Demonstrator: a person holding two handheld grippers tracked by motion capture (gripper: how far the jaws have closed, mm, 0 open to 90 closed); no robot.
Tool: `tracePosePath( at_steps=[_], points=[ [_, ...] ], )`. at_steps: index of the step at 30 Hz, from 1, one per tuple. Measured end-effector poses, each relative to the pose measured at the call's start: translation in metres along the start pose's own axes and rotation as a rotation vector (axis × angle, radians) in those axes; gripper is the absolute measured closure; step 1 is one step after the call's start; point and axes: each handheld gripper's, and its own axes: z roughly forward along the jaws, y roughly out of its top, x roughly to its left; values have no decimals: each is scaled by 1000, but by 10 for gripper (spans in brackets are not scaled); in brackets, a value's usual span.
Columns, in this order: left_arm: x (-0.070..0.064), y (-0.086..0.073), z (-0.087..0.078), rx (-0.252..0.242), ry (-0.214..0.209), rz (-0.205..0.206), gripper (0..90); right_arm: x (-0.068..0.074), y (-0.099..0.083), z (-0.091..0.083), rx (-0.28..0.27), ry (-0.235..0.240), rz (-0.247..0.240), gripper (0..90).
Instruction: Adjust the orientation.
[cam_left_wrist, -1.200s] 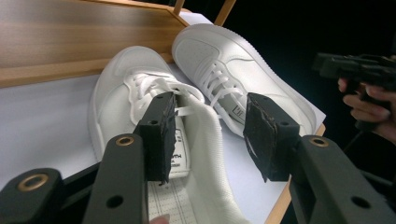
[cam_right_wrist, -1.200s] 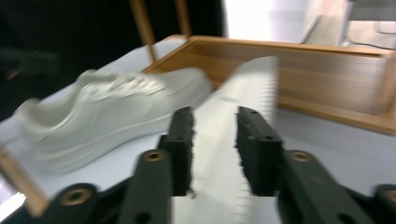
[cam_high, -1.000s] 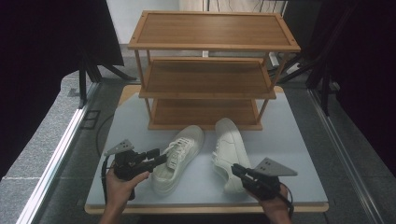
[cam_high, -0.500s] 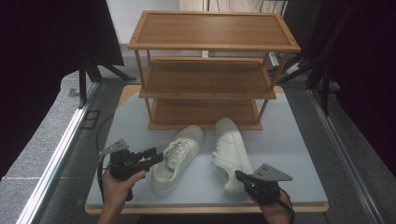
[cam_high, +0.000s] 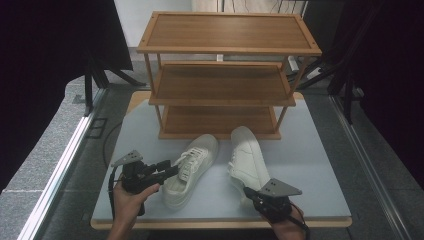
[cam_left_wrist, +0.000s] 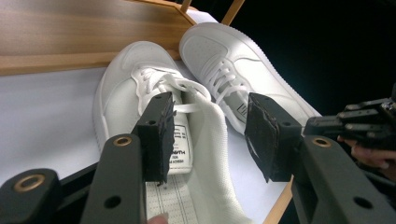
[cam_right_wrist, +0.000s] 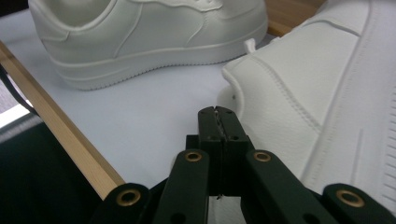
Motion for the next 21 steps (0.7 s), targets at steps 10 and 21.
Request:
tracePosePath(
  at_steps=[10,21],
  points=[
    [1,-2,2,10,3,-1,520,-55,-12,-21,-46,72,192,896],
    [-1,-5,1,17,7,-4,520,-52,-8,-22,-15,32,132,899]
  ],
)
